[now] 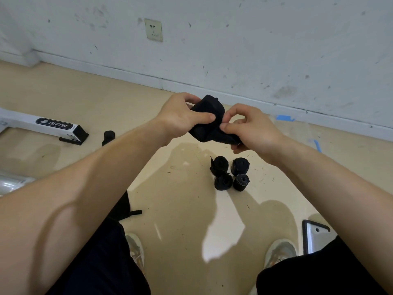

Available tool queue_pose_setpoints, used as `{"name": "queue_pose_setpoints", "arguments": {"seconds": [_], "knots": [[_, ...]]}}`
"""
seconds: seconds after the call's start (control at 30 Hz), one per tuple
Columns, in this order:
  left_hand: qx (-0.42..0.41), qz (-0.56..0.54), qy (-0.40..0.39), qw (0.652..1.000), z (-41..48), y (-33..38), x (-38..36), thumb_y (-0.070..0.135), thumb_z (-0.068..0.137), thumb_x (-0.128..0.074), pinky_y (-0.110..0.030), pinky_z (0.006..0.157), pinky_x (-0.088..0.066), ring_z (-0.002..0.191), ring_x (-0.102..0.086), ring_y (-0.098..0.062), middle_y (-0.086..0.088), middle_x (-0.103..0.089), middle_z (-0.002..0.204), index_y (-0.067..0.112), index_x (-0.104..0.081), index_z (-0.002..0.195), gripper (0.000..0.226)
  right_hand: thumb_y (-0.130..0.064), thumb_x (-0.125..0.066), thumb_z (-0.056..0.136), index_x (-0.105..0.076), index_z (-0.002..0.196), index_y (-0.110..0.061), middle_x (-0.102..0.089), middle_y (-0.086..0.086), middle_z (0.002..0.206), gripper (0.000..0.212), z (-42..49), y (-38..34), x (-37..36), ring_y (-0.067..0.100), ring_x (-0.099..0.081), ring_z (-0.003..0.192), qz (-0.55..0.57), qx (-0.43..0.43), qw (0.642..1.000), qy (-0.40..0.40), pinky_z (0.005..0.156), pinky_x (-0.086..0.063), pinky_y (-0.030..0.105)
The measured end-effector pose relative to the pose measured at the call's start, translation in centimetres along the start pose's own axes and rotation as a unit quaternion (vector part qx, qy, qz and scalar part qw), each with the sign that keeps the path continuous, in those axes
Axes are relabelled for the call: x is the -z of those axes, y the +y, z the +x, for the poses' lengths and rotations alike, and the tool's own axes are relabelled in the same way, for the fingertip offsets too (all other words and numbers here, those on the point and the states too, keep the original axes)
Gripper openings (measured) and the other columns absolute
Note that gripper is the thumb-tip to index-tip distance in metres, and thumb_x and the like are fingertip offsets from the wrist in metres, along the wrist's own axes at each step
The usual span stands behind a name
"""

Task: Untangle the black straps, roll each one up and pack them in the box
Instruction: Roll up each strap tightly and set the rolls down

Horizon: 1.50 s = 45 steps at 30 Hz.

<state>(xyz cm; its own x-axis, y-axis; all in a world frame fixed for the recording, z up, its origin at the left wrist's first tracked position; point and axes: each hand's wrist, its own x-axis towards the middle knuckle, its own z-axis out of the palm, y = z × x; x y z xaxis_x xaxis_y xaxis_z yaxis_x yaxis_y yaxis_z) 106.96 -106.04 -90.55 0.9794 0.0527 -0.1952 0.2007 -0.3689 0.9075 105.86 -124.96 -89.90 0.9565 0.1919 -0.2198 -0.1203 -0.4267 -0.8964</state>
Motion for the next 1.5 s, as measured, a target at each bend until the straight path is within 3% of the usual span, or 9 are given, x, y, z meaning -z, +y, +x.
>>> {"name": "queue_pose_setpoints", "arguments": {"seconds": [0.17, 0.37, 0.5, 0.7, 0.9, 1.07, 1.2, 1.37, 1.5], "knots": [[0.032, 0.003, -0.008, 0.999, 0.1, 0.1, 0.3, 0.027, 0.08, -0.087, -0.031, 0.08, -0.059, 0.094, -0.074, -0.02, -0.006, -0.077, 0.102, 0.013, -0.072, 0.113, 0.039, -0.008, -0.068, 0.095, -0.073, 0.093, -0.004, -0.072, 0.009, 0.077, 0.007, 0.0, 0.0, 1.1, 0.02, -0.068, 0.059, 0.089, -0.002, 0.994, -0.063, 0.063, -0.057, 0.029], [0.049, -0.011, -0.032, 0.998, 0.5, 0.0, 1.2, 0.029, 0.079, -0.086, -0.029, 0.078, -0.058, 0.079, -0.071, -0.017, -0.002, -0.075, 0.078, 0.004, -0.078, 0.095, 0.03, 0.019, -0.03, 0.088, -0.069, 0.103, 0.003, -0.074, 0.018, 0.08, 0.045, -0.2, -0.3, 2.1, 0.029, -0.074, 0.076, 0.182, -0.014, 0.97, -0.163, 0.073, -0.062, 0.034], [0.065, -0.023, -0.032, 0.997, 0.4, 0.0, 1.5, 0.031, 0.08, -0.085, -0.029, 0.084, -0.059, 0.085, -0.07, -0.017, -0.005, -0.076, 0.088, 0.001, -0.077, 0.102, 0.038, 0.025, -0.041, 0.09, -0.068, 0.111, 0.001, -0.076, 0.017, 0.091, 0.042, -0.1, 0.1, 2.7, 0.027, -0.076, 0.086, 0.173, 0.013, 0.965, -0.195, 0.083, -0.062, 0.032], [0.079, -0.028, -0.058, 0.995, -0.1, 0.1, 1.1, 0.032, 0.082, -0.083, -0.023, 0.07, -0.051, 0.074, -0.066, -0.012, 0.006, -0.07, 0.069, 0.012, -0.074, 0.087, 0.022, -0.006, -0.062, 0.099, -0.072, 0.092, -0.009, -0.067, 0.004, 0.07, 0.012, -0.1, 0.0, 2.1, 0.019, -0.059, 0.061, 0.03, 0.114, 0.985, -0.125, 0.063, -0.053, 0.03], [0.114, -0.107, -0.135, 0.978, -1.6, 0.2, -0.1, 0.032, 0.093, -0.071, -0.039, 0.081, -0.064, 0.086, -0.078, -0.021, -0.007, -0.08, 0.093, 0.007, -0.073, 0.114, 0.033, -0.024, -0.07, 0.089, -0.073, 0.08, -0.033, -0.038, 0.001, 0.071, 0.013, 0.6, 0.0, 1.9, 0.021, -0.037, 0.07, -0.017, 0.203, 0.979, -0.022, 0.063, -0.032, 0.032], [0.095, -0.166, -0.163, 0.968, -2.2, 0.6, -1.8, 0.031, 0.098, -0.066, -0.033, 0.082, -0.058, 0.087, -0.077, -0.021, -0.006, -0.078, 0.098, 0.01, -0.069, 0.124, 0.033, -0.025, -0.067, 0.087, -0.069, 0.081, -0.029, -0.042, 0.005, 0.072, 0.008, 0.7, 0.4, 1.4, 0.015, -0.038, 0.066, -0.019, 0.215, 0.976, 0.004, 0.063, -0.033, 0.028], [0.093, -0.189, -0.194, 0.958, -2.7, 0.8, -2.4, 0.031, 0.103, -0.056, -0.027, 0.073, -0.057, 0.087, -0.076, -0.02, -0.008, -0.077, 0.104, 0.01, -0.066, 0.129, 0.035, -0.03, -0.068, 0.084, -0.067, 0.077, -0.033, -0.047, -0.012, 0.065, 0.008, 1.0, 0.9, 1.5, 0.014, -0.04, 0.065, -0.013, 0.196, 0.979, 0.054, 0.065, -0.037, 0.029], [0.106, -0.216, -0.16, 0.957, -3.1, 0.9, -2.8, 0.033, 0.105, -0.046, -0.03, 0.069, -0.051, 0.073, -0.072, -0.023, -0.01, -0.076, 0.095, 0.009, -0.068, 0.117, 0.036, -0.024, -0.07, 0.091, -0.063, 0.077, -0.031, -0.045, -0.019, 0.057, 0.017, 1.2, 1.0, 1.3, 0.013, -0.041, 0.065, -0.033, 0.188, 0.978, 0.085, 0.065, -0.038, 0.027], [0.103, -0.226, -0.151, 0.957, -3.1, 0.9, -3.0, 0.054, 0.105, -0.036, -0.033, 0.067, -0.048, 0.079, -0.072, -0.029, -0.011, -0.076, 0.101, 0.011, -0.067, 0.124, 0.056, -0.023, -0.072, 0.091, -0.065, 0.077, -0.029, -0.05, -0.015, 0.063, 0.017, 1.3, 1.0, 1.1, 0.014, -0.046, 0.064, -0.03, 0.166, 0.98, 0.106, 0.064, -0.041, 0.027]]}}
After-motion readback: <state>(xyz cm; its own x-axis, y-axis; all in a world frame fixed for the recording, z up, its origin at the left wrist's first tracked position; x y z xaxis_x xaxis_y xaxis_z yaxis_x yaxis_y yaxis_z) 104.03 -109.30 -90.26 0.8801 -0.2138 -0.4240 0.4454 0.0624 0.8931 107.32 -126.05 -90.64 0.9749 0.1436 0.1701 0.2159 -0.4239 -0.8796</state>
